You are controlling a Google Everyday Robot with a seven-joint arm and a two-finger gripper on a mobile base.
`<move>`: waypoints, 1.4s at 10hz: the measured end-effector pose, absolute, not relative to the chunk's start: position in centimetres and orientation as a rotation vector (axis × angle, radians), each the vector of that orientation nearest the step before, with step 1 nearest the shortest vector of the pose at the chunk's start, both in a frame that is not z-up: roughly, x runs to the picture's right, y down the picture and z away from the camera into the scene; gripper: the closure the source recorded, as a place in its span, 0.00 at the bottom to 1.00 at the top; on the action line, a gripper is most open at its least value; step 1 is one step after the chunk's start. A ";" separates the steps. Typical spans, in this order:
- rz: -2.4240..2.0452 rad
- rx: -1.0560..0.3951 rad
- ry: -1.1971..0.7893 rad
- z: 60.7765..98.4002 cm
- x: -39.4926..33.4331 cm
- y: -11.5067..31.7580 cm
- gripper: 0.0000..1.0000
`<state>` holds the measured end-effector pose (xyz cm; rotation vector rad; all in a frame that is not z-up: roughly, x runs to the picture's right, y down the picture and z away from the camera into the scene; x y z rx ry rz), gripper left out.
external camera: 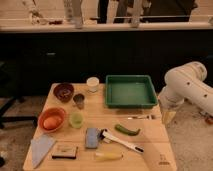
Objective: Place banana in metal cup
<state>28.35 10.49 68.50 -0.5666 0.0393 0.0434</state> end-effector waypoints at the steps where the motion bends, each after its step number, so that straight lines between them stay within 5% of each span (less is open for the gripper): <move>1: 0.043 -0.567 0.039 68.5 28.4 10.5 0.20; 14: 0.059 -0.539 -0.006 66.4 26.7 13.5 0.20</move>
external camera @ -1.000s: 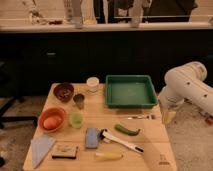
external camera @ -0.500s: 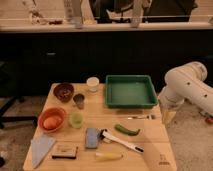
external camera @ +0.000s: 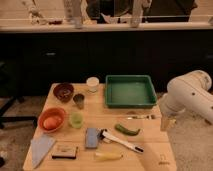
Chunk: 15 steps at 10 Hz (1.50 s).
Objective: Place banana in metal cup
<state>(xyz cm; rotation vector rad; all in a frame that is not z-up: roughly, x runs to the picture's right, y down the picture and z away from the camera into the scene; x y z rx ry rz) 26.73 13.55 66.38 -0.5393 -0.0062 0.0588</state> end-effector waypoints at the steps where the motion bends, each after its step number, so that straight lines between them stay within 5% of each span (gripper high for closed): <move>1: 0.062 -0.542 -0.013 66.2 26.6 14.3 0.20; 15: 0.178 -0.633 -0.154 67.9 20.5 24.2 0.20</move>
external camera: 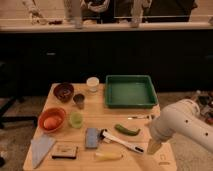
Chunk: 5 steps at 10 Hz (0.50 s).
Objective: Place banana in metal cup
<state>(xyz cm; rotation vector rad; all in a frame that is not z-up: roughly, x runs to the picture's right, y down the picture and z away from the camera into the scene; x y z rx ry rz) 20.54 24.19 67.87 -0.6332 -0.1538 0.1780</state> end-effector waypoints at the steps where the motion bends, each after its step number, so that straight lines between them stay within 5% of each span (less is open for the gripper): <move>1: 0.181 -0.633 -0.154 67.9 20.6 24.3 0.20; 5: 0.179 -0.634 -0.154 67.9 20.5 24.2 0.20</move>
